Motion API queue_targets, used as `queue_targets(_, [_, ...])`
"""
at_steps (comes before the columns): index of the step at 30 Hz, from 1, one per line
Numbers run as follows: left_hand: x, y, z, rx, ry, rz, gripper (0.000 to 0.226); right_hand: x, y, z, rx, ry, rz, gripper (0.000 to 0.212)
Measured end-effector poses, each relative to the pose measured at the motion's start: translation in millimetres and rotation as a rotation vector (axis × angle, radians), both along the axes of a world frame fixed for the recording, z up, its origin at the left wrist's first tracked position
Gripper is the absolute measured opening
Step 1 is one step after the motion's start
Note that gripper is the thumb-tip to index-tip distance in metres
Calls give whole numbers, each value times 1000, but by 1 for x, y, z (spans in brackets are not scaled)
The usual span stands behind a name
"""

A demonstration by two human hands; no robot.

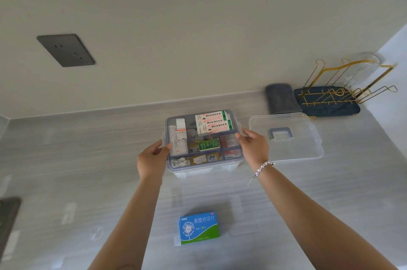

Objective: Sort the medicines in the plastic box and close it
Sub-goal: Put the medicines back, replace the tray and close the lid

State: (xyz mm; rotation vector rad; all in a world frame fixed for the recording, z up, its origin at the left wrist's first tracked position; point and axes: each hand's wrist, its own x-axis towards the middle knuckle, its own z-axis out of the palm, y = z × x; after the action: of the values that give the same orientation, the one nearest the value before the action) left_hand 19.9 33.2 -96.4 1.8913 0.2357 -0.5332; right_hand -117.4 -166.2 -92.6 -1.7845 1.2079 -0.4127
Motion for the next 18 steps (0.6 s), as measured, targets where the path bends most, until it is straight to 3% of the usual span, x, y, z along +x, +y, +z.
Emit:
queue_targets(5, [-9, -4, 6, 48, -52, -1, 44, -1, -10, 4, 18, 45, 75, 43])
queue_targets(9, [-33, -20, 20, 181, -253, -46, 44, -21, -16, 5, 62, 32, 106, 43])
queue_targets(13, [-77, -54, 40, 13, -416, -138, 22, -61, -27, -3, 58, 26, 47, 35])
queue_targets(18, [-142, -110, 40, -126, -332, -358, 15, -117, -60, -17, 35, 98, -68, 31])
